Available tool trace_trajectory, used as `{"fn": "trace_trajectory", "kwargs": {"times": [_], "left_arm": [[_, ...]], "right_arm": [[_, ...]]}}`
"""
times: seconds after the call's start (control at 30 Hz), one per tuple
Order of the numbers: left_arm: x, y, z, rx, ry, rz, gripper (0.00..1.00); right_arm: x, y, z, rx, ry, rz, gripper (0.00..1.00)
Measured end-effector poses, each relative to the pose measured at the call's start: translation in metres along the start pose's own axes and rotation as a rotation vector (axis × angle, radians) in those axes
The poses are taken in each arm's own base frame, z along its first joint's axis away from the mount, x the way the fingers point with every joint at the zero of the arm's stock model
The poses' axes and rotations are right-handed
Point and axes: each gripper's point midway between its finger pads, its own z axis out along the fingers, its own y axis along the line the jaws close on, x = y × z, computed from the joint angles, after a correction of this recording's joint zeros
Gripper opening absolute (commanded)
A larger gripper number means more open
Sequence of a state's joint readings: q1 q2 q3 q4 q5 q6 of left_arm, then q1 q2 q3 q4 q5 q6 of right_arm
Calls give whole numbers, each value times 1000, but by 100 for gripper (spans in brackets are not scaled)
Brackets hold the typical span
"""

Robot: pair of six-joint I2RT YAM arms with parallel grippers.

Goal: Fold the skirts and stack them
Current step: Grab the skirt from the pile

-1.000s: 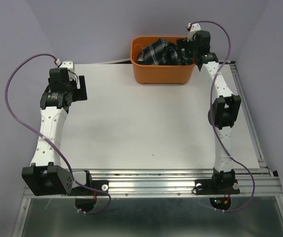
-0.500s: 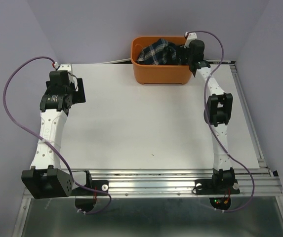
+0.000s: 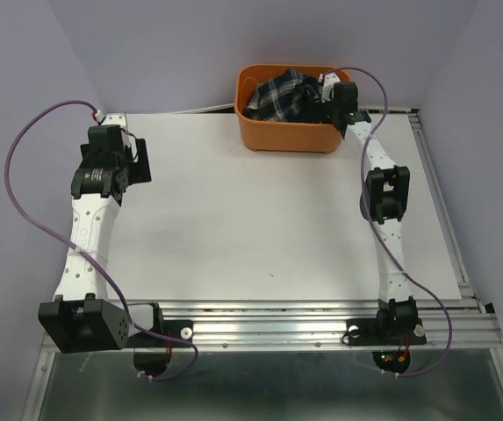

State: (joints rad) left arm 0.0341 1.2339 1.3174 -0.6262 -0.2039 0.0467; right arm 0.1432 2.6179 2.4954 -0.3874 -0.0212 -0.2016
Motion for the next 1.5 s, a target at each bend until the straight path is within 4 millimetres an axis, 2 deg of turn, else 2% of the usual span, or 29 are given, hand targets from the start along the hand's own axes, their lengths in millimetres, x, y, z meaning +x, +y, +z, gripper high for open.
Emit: {"fn": "trace_trajectory", "kwargs": {"times": [0.07, 0.1, 0.13, 0.2, 0.27, 0.37, 0.4, 0.47, 0.5, 0.57, 0.77, 0.93, 1.07, 1.13, 1.17, 1.23, 1.33, 1.47, 1.5], "left_arm": [[0, 0, 0, 2, 1, 0, 99], [1, -1, 0, 6, 3, 0, 99], [1, -2, 0, 11, 6, 1, 98], [2, -3, 0, 18, 10, 2, 98], [3, -4, -1, 21, 11, 1, 98], [3, -5, -1, 26, 11, -2, 98], [3, -5, -1, 28, 11, -2, 98], [3, -5, -1, 29, 11, -3, 99], [3, -5, -1, 29, 11, -3, 98], [3, -5, -1, 28, 11, -3, 98], [2, -4, -2, 27, 7, -4, 99], [1, -4, -5, 27, -3, -8, 98], [1, -4, -5, 27, -2, -9, 98], [1, -4, -5, 27, -3, -9, 98], [1, -4, -5, 27, -2, -10, 98], [1, -4, -5, 26, -4, -12, 98], [3, -2, -7, 19, -9, -13, 98], [6, 0, -8, 11, -8, -15, 98], [6, 0, -8, 9, -8, -17, 98]], "right_arm": [[11, 0, -2, -11, 42, -25, 79], [16, 0, -3, -16, 64, -36, 89], [24, 0, -6, -21, 95, -50, 94], [36, 1, -9, -31, 148, -69, 96], [48, 0, -15, -33, 201, -90, 87], [51, -5, -17, -13, 220, -113, 66], [52, -7, -18, -1, 225, -121, 50], [52, -12, -18, 21, 228, -129, 34], [52, -14, -18, 36, 231, -127, 16], [51, -19, -16, 65, 225, -124, 1], [43, -31, -7, 151, 172, -87, 1], [21, -37, -4, 204, 76, -5, 1], [-41, -47, -32, 232, -90, 82, 1], [-88, -54, -55, 242, -220, 132, 1], [-100, -55, -61, 242, -255, 147, 1], [-149, -61, -92, 241, -389, 189, 1], [-192, -64, -124, 232, -513, 236, 1], [-229, -66, -156, 211, -637, 303, 1], [-233, -66, -160, 207, -650, 314, 1]]}}
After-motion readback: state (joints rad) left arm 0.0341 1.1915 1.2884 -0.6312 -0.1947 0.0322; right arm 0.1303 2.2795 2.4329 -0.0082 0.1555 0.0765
